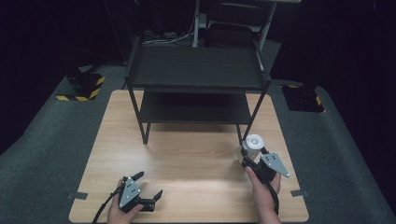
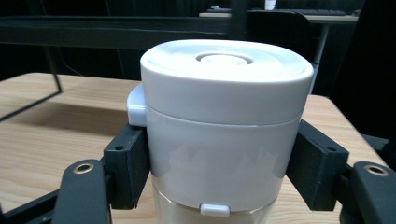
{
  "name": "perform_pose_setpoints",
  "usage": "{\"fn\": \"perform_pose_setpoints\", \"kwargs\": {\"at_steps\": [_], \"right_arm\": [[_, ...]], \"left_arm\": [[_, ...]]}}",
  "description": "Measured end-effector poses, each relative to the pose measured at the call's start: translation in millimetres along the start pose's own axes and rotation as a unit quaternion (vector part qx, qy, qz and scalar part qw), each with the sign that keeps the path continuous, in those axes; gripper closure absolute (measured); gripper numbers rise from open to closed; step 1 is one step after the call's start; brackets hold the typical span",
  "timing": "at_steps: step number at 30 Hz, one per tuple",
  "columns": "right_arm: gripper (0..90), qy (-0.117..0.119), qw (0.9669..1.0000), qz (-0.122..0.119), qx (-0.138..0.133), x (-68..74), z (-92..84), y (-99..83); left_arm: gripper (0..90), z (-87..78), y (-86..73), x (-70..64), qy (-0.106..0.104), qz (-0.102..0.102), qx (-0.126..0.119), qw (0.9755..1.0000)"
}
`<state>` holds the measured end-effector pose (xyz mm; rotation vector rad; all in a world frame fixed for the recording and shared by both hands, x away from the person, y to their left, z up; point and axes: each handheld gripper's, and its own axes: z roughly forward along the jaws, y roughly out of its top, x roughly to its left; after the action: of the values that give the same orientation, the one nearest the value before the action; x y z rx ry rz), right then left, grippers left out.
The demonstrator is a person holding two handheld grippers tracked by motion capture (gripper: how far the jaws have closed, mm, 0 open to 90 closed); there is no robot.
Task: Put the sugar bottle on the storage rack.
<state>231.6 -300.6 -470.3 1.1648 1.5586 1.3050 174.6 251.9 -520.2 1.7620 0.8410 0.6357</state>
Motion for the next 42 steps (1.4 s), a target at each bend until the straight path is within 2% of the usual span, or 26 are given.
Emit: {"fn": "perform_pose_setpoints", "kwargs": {"at_steps": [3,12,17,20,27,34,42], "right_arm": [[30.8,0.010,0.9999,0.007,0.003,7.6,-1.7,3.1],[30.8,0.032,0.9994,-0.007,0.003,28.0,1.0,18.6],[30.8,0.044,0.9989,-0.013,-0.005,35.9,4.5,35.5],[30.8,0.052,0.9986,-0.008,-0.007,39.1,8.0,49.2],[30.8,0.057,0.9981,-0.012,-0.019,48.0,15.4,78.2],[30.8,0.066,0.9973,-0.014,-0.027,58.8,28.9,103.4],[30.8,0.067,0.9974,-0.009,-0.023,65.5,50.6,119.9]], "left_arm": [[0.5,0.0,-0.1,0.1,0.000,0.000,0.000,1.0000],[0.5,0.2,0.7,0.8,-0.002,0.002,0.002,1.0000],[0.5,0.2,0.7,1.3,-0.003,0.002,0.002,1.0000],[0.5,0.3,0.4,1.2,-0.004,0.001,0.001,1.0000],[0.5,0.2,1.1,2.6,-0.007,0.003,0.003,1.0000],[0.5,0.1,0.9,2.6,-0.007,0.005,0.003,1.0000],[0.5,0.0,0.6,3.3,-0.009,0.005,0.002,0.9999]]}}
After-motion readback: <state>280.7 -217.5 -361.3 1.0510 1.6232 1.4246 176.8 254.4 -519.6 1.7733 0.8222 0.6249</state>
